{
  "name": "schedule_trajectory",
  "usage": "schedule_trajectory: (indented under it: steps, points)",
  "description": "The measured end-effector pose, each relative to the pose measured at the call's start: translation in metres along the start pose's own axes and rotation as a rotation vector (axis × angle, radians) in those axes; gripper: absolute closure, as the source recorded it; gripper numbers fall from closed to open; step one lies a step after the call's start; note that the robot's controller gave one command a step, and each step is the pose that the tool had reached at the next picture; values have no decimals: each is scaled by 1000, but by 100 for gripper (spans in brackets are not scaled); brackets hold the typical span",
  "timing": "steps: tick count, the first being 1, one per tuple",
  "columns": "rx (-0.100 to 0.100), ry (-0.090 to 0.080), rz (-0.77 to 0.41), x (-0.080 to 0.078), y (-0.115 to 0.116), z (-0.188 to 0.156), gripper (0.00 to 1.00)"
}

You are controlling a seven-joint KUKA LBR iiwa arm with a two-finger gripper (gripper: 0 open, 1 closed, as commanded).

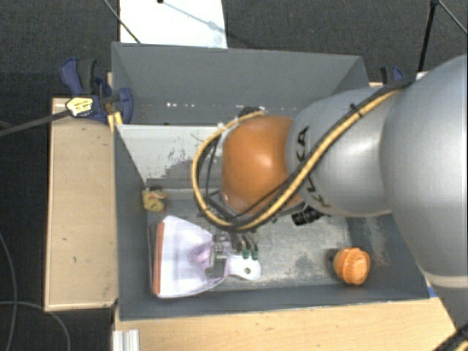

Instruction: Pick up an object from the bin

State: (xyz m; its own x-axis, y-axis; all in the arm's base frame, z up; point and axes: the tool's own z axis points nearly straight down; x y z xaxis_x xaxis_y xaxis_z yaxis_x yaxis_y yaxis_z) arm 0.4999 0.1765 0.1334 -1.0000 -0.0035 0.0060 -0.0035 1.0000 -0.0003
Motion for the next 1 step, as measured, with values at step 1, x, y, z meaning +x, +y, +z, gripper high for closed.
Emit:
schedule_trajectory:
  steps: [1]
  points:
    - [-2, -7, 6, -2, -1, -4, 0]
